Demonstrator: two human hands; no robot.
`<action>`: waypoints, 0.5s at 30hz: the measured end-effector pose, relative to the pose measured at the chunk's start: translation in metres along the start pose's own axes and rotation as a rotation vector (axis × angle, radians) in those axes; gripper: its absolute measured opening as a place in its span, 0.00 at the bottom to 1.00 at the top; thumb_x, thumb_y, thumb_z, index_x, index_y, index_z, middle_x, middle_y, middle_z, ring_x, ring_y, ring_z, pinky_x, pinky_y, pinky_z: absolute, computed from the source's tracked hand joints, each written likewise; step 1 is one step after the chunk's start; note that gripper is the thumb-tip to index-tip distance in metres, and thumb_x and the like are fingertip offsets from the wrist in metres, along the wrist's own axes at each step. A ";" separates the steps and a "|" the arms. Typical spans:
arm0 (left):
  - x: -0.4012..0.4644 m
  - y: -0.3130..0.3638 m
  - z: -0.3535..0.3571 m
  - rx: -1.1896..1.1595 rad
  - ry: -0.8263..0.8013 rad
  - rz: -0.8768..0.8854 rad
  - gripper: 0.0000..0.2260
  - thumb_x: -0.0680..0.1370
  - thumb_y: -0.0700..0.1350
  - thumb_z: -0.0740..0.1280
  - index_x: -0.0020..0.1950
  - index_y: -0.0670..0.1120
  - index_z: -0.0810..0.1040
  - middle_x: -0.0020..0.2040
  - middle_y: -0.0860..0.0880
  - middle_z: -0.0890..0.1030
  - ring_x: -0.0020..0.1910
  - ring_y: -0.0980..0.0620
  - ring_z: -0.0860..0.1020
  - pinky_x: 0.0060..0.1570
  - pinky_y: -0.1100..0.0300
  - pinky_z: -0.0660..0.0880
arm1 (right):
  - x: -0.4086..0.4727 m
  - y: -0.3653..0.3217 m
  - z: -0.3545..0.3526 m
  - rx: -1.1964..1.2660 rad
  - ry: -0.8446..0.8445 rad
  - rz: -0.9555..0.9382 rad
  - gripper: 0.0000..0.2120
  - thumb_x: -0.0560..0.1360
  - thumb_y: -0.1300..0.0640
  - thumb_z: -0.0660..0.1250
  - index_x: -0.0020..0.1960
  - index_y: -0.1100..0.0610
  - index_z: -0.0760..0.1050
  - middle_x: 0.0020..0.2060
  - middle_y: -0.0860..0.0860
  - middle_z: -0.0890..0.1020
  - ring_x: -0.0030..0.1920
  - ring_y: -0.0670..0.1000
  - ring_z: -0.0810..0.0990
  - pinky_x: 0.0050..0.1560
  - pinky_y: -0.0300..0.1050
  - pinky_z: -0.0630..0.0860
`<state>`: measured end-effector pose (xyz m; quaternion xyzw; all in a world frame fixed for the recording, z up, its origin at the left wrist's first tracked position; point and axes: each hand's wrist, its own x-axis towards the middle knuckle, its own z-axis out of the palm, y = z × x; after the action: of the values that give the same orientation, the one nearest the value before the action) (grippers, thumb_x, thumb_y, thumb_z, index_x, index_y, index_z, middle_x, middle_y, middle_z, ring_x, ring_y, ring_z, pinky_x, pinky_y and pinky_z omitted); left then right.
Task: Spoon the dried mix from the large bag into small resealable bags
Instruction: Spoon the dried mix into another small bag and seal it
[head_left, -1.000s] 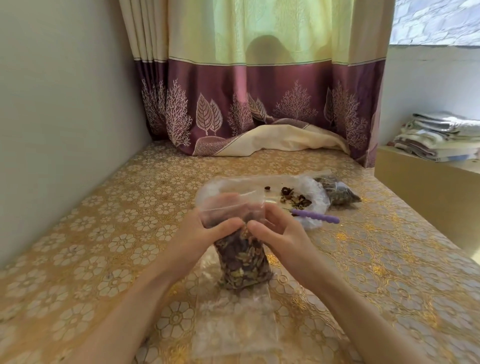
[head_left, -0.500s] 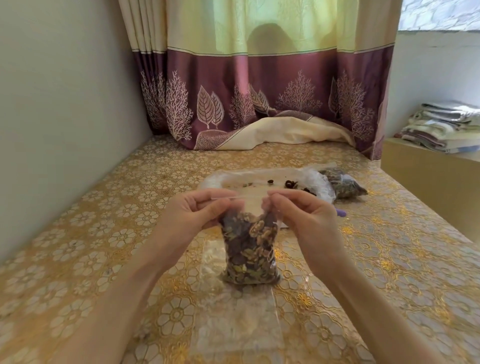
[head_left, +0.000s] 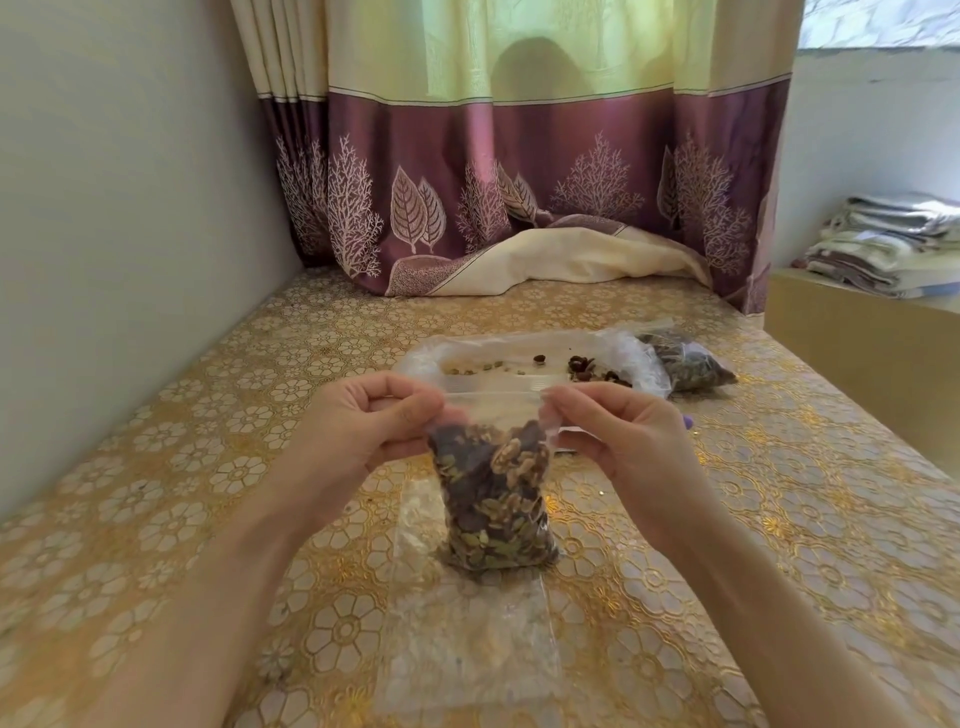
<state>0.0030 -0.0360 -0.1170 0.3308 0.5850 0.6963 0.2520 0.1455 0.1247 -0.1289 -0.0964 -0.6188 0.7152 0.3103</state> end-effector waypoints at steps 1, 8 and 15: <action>0.000 0.000 -0.001 -0.011 -0.006 -0.002 0.07 0.63 0.44 0.73 0.38 0.43 0.83 0.42 0.41 0.84 0.41 0.47 0.84 0.35 0.62 0.79 | 0.000 -0.001 -0.001 0.000 -0.001 -0.005 0.09 0.64 0.53 0.70 0.39 0.57 0.84 0.35 0.53 0.84 0.37 0.48 0.82 0.39 0.36 0.79; -0.001 0.003 0.000 0.039 0.023 0.060 0.06 0.65 0.42 0.71 0.39 0.43 0.84 0.40 0.42 0.84 0.39 0.48 0.84 0.35 0.65 0.79 | 0.001 0.000 -0.002 -0.127 0.060 -0.066 0.08 0.65 0.50 0.70 0.38 0.53 0.84 0.34 0.51 0.84 0.38 0.47 0.80 0.42 0.38 0.78; -0.002 0.001 0.006 0.106 0.060 0.137 0.06 0.67 0.43 0.71 0.41 0.43 0.83 0.40 0.42 0.84 0.40 0.48 0.84 0.38 0.65 0.79 | 0.003 0.004 -0.001 -0.241 0.076 -0.159 0.06 0.74 0.59 0.68 0.40 0.56 0.80 0.32 0.46 0.82 0.34 0.41 0.77 0.39 0.34 0.74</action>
<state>0.0082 -0.0339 -0.1153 0.3618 0.6043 0.6896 0.1682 0.1422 0.1271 -0.1322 -0.1106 -0.6938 0.6048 0.3751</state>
